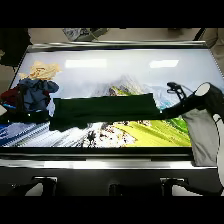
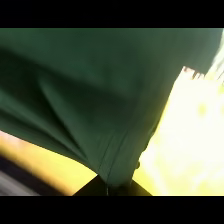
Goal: Fold the shirts.
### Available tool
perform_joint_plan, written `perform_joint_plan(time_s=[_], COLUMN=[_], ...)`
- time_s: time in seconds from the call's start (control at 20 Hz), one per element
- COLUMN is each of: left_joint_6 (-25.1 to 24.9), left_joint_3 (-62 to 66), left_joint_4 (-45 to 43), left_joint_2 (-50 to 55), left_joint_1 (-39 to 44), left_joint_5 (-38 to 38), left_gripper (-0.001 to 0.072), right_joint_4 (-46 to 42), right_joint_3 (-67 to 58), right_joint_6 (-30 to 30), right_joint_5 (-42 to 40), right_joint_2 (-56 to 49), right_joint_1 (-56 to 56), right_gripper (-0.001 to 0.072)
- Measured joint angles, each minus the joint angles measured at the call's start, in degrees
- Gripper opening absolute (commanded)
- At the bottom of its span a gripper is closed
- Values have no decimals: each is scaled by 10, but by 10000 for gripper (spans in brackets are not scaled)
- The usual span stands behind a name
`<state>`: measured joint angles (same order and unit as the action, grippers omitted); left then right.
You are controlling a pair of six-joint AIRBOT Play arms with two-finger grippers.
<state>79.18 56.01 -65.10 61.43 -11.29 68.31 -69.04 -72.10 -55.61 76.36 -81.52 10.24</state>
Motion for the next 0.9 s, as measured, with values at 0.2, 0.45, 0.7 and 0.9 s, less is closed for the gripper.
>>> perform_joint_plan(time_s=[0.2,0.45,0.7,0.9], left_joint_6=[4,3,6,8], left_joint_3=[123,257,302,326], left_joint_4=[7,14,17,19], left_joint_2=[113,291,399,419], left_joint_1=[6,12,17,9], left_joint_5=[-5,28,59,84], left_gripper=[36,37,140,472], right_joint_4=[-9,-28,-19,-3], right_joint_3=[-101,-197,-223,-240], right_joint_6=[-15,-53,-75,-68], right_joint_5=[-46,-86,-96,-74], right_joint_2=[-75,-195,-255,-259], right_joint_1=[-30,-59,-70,-62], right_gripper=[35,39,230,692])
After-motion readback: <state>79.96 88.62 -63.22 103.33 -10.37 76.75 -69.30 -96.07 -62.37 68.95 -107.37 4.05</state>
